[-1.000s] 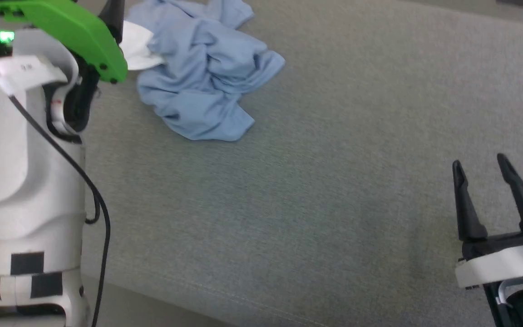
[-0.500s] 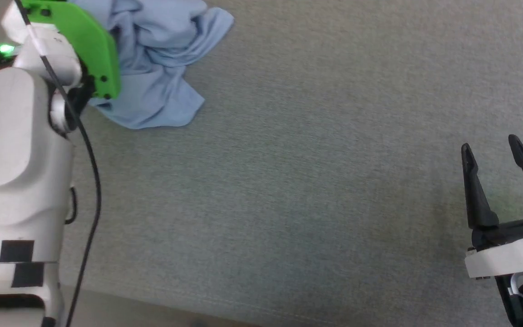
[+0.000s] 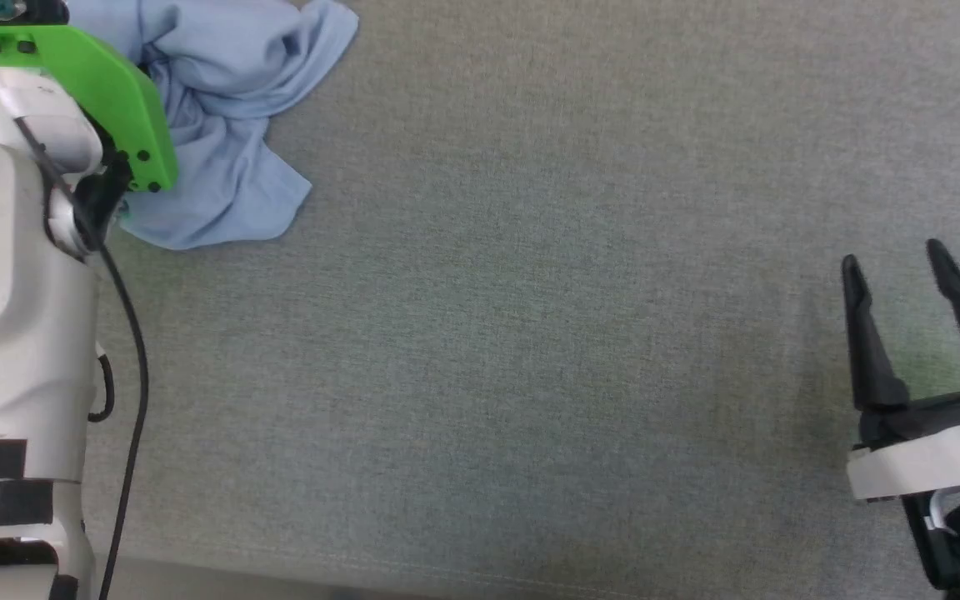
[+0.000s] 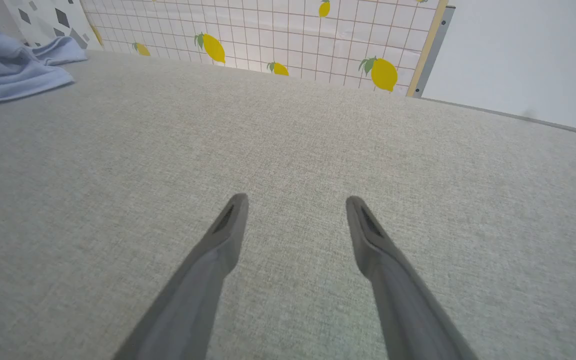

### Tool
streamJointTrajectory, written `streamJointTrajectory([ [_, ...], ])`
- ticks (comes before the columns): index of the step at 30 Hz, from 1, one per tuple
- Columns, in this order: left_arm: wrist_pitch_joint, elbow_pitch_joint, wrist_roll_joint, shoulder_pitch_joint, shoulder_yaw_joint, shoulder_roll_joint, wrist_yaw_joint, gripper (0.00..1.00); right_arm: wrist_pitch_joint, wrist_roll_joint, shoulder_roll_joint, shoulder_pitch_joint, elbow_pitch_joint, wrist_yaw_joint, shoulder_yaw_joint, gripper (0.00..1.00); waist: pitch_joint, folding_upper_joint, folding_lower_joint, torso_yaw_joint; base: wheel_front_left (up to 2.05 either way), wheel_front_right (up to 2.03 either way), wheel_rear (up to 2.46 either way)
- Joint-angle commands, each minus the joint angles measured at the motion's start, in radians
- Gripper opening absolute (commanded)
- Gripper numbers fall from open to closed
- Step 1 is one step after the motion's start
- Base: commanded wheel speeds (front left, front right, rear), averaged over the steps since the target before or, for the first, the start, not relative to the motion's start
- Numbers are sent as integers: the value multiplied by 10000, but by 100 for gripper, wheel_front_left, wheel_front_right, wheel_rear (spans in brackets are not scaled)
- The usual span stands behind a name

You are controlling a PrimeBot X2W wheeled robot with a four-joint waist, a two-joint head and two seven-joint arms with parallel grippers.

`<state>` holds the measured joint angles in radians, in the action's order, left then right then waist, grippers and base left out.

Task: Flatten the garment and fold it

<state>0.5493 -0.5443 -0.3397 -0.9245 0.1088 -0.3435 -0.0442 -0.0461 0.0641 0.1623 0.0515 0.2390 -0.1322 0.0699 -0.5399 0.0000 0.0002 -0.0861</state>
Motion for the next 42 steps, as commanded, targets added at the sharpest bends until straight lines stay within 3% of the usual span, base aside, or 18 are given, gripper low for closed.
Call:
streamJointTrajectory([
  [1, -144, -10, -126, -162, -89, -97, -85, 0, -115, 55, -92, 195, -91, 15, -65, 100, 411, 0, -2, -143, 0, 0, 0],
  [12, -1075, 409, -875, -832, -397, 38, -456, 0, -522, 35, -743, 94, -998, 15, -220, 100, 2486, 0, -2, -259, 0, 0, 0],
  [24, -67, 2315, -1680, -1258, 1036, 982, -801, 0, -983, 259, -1113, -435, -1843, 15, 33, 100, 4507, 0, -2, 176, 0, 0, 0],
  [35, 215, 3522, -2518, -1314, 3065, 2115, -860, 0, -1233, 672, -1119, -490, -2077, 15, 441, 100, 4863, 0, -2, 1301, 0, 0, 0],
  [42, -594, 3640, -2683, -614, 4215, 2580, -863, 0, -1218, 638, -1120, -322, -1913, 15, 660, 100, 4527, 0, -2, 2148, 0, 0, 0],
])
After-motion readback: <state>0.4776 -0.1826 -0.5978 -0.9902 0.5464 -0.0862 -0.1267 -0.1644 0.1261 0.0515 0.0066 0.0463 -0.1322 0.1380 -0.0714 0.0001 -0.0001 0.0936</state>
